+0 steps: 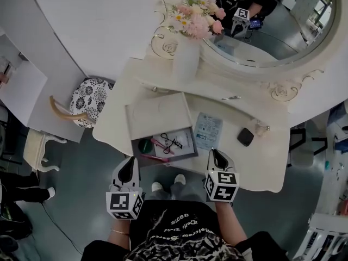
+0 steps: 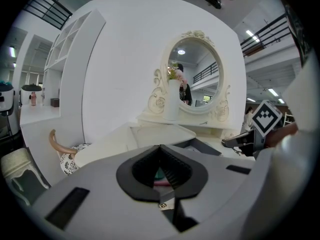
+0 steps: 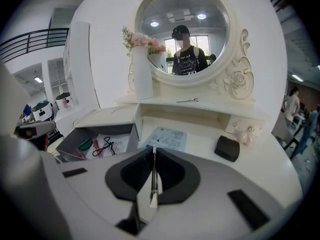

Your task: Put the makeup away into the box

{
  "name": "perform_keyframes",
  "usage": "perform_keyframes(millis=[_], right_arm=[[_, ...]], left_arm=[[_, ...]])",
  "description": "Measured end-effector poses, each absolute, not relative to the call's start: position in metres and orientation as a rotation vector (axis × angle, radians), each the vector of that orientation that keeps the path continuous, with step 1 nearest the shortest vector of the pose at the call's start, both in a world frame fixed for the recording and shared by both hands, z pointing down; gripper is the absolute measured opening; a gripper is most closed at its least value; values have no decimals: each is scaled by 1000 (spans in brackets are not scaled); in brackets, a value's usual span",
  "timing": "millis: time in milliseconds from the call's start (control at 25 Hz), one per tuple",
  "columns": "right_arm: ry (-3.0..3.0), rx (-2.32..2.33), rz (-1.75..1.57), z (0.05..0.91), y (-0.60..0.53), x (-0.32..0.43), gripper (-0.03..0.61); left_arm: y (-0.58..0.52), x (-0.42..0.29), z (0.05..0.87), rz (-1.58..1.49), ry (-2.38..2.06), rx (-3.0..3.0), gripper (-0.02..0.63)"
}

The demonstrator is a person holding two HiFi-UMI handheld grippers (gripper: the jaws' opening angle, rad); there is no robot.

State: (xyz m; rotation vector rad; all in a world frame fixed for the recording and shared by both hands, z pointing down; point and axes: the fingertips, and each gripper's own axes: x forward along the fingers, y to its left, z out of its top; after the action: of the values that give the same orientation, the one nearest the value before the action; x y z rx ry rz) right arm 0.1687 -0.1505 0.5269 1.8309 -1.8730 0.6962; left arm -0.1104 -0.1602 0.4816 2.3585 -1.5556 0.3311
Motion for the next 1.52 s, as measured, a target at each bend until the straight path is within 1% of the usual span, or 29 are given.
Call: perform_keyframes(millis=[400, 1080, 1520], right_arm=[[-2008, 1747, 620, 502, -168, 136, 29], [-2272, 1335, 442, 486, -198, 25, 29], [-2328, 1186, 421, 491, -207, -6, 29]], left_arm=[[-154, -121, 479, 302, -1616, 2323, 15], [-129, -180, 478, 250, -1869, 2117, 15], [-123, -198, 481, 247, -1946, 2034, 15]])
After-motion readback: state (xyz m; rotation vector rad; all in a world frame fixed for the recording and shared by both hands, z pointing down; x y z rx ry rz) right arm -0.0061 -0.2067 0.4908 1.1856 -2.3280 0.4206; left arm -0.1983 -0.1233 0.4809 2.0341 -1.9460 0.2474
